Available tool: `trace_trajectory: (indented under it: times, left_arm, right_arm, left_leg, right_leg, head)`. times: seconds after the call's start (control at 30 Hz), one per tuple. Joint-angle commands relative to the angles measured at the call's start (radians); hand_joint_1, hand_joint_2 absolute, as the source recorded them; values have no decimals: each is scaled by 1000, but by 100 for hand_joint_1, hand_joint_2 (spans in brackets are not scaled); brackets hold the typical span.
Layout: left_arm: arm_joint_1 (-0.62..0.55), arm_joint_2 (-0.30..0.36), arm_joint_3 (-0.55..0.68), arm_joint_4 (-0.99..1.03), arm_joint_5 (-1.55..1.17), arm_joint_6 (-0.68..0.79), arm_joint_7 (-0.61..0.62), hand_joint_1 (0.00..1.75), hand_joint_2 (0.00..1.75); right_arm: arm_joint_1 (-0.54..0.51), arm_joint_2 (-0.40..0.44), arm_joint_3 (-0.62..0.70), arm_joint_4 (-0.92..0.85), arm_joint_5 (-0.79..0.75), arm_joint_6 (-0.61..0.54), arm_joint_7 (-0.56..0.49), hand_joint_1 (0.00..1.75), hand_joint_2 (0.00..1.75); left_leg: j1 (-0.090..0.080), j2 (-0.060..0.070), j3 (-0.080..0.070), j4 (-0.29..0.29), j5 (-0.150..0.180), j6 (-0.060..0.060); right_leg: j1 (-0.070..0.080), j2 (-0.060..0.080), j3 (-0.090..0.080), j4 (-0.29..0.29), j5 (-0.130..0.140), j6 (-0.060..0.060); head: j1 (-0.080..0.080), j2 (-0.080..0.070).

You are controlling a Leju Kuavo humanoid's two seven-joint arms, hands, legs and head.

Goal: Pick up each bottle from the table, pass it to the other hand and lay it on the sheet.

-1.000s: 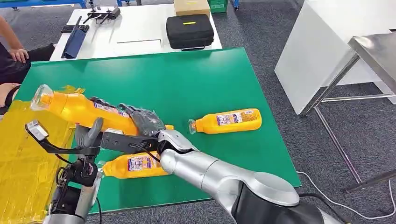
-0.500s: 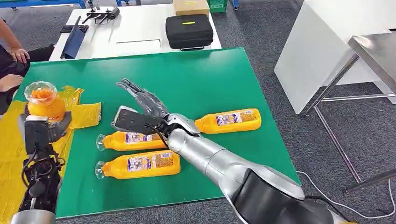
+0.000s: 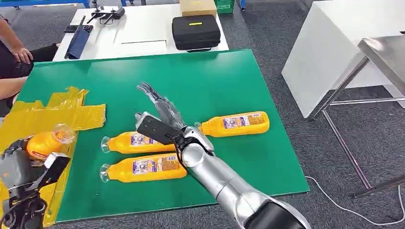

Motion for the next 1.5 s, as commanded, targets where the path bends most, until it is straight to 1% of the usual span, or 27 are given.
trace_trajectory:
  times: [0.03,0.07,0.1,0.13,0.17,0.2,0.23,0.27,0.3,0.33,0.37,0.4,0.47,0.53,0.73,0.77,0.87,0.9,0.97,1.03,1.07,1.1,1.13,1.17,1.23,1.33,1.5]
  left_arm:
    - [-11,-152,36,130,-304,-1,85,175,175]
    - [-31,-122,-64,219,-348,-1,186,175,175]
    - [-60,-97,-141,290,-385,-1,257,115,175]
    - [-60,-97,-141,290,-385,-1,257,115,175]
    - [-75,-88,-183,321,-386,-1,284,0,175]
    - [-93,-81,-213,379,-366,-1,291,0,175]
    - [-98,-80,-234,383,-367,-1,299,0,175]
    - [-99,-79,-255,396,-383,-1,357,0,0]
    - [-96,-82,-269,390,-357,-1,360,0,0]
    - [-94,-82,-271,387,-356,-1,361,0,0]
    - [-88,-82,-278,379,-335,-1,355,0,0]
    - [-81,-77,-296,373,-289,-1,361,0,0]
    - [-73,-69,-311,358,-258,-1,381,0,0]
    - [-59,-60,-330,327,-207,-1,387,0,0]
    - [-60,-59,-332,328,-205,-2,387,0,0]
    - [-61,-60,-332,328,-205,-2,387,0,0]
    - [-39,-65,-323,259,-145,-1,375,0,0]
    - [-29,-72,-306,220,-113,-1,369,0,0]
    - [-15,-83,-278,163,-5,-1,310,0,0]
    - [17,-89,-236,62,173,-6,250,0,0]
    - [30,-97,-207,9,288,-23,205,0,0]
    - [38,-92,-194,-19,332,-39,196,0,0]
    - [44,-102,-160,-70,460,-85,152,0,0]
    - [45,-104,-147,-84,484,-101,148,0,0]
    - [50,-140,-79,-161,657,-169,120,0,0]
    - [105,-172,-23,-287,741,-210,104,0,0]
    - [175,-214,17,-412,749,-235,87,0,0]
  right_arm:
    - [196,-76,-91,-243,85,28,31,0,0]
    - [213,-96,-85,-287,98,45,57,0,0]
    - [223,-118,-78,-318,112,76,93,0,0]
    - [223,-118,-78,-318,112,76,93,0,0]
    - [232,-131,-75,-339,123,93,112,0,0]
    - [235,-138,-69,-343,137,108,127,0,0]
    - [239,-144,-58,-340,153,127,145,0,0]
    - [246,-152,-39,-338,191,141,174,0,0]
    - [255,-154,-21,-337,227,150,202,0,0]
    - [260,-153,-18,-335,229,149,203,0,0]
    - [265,-151,-8,-327,247,146,215,0,175]
    - [272,-154,13,-324,283,154,241,0,175]
    - [284,-155,41,-318,312,158,249,0,175]
    - [289,-151,73,-306,332,171,261,0,175]
    - [287,-149,74,-306,334,171,263,0,175]
    - [285,-150,73,-307,334,171,262,0,175]
    - [293,-145,107,-300,370,198,279,0,175]
    - [294,-142,130,-289,393,205,291,0,175]
    - [291,-134,167,-258,413,218,302,0,175]
    - [277,-112,200,-196,429,217,319,0,175]
    - [271,-104,207,-172,441,209,329,0,175]
    - [264,-95,211,-148,451,200,338,0,175]
    - [252,-87,213,-107,464,195,354,0,175]
    - [242,-83,213,-82,474,195,364,0,175]
    - [214,-73,217,-17,497,198,391,0,175]
    - [164,-51,227,74,564,178,426,0,175]
    - [95,-19,210,168,635,127,476,0,175]
  left_leg:
    - [1,-4,3,-2,0,-1]
    - [2,-4,5,-2,-1,-1]
    - [0,-5,3,-2,0,-1]
    - [1,-7,3,-1,-1,-1]
    - [1,-7,2,-1,0,-1]
    - [1,-6,3,-1,-1,-1]
    - [0,-5,2,-1,0,-1]
    - [1,-6,4,-1,0,-1]
    - [2,-6,4,-1,0,-2]
    - [1,-4,4,-1,0,-2]
    - [1,-3,3,-1,0,-1]
    - [2,-2,6,-2,-1,-2]
    - [2,0,7,-2,-1,-2]
    - [1,1,5,-2,-1,-1]
    - [1,1,6,-2,-1,-1]
    - [4,2,9,-2,-2,-2]
    - [3,2,7,-1,-2,-2]
    - [4,2,7,-1,-2,-2]
    - [3,2,7,-1,-2,-1]
    - [5,3,9,-1,-2,-2]
    - [3,3,7,-1,-1,-1]
    - [4,4,8,-1,-2,-2]
    - [4,4,8,0,-3,-2]
    - [4,4,7,0,-2,-1]
    - [4,5,7,0,-2,-1]
    - [5,3,7,1,-2,-2]
    - [4,7,7,0,-2,-1]
  right_leg:
    - [1,-5,5,-3,-1,0]
    - [2,-6,8,-3,-2,0]
    - [0,-7,5,-2,-2,0]
    - [1,-9,7,-2,-3,0]
    - [1,-9,5,-2,-2,0]
    - [1,-8,6,-3,-2,0]
    - [0,-7,4,-2,-1,0]
    - [1,-9,6,-3,-2,-1]
    - [2,-9,7,-3,-2,-1]
    - [1,-6,6,-3,-1,-1]
    - [0,-5,6,-3,-1,0]
    - [2,-5,8,-4,-1,-1]
    - [1,-3,9,-4,-1,-1]
    - [0,-1,7,-3,0,0]
    - [0,-1,7,-3,0,0]
    - [2,-1,10,-4,-1,-1]
    - [1,-1,9,-3,0,-1]
    - [2,-1,9,-3,-1,-1]
    - [1,0,9,-3,0,-1]
    - [3,1,11,-3,-1,-1]
    - [1,1,9,-3,0,-1]
    - [2,2,10,-3,0,-1]
    - [2,2,10,-3,0,-1]
    - [2,2,9,-2,0,-1]
    - [2,3,8,-2,0,-1]
    - [3,0,9,-2,0,-1]
    - [2,4,7,-2,0,0]
  head:
    - [0,0]
    - [0,0]
    - [0,0]
    - [0,0]
    - [0,0]
    - [0,0]
    - [0,0]
    - [0,0]
    - [0,0]
    - [0,0]
    - [0,0]
    - [0,0]
    - [0,0]
    - [0,0]
    - [0,0]
    - [0,0]
    - [0,0]
    - [0,0]
    - [0,0]
    - [0,0]
    - [0,0]
    - [0,0]
    - [0,0]
    - [0,0]
    - [0,0]
    - [0,0]
    - [0,0]
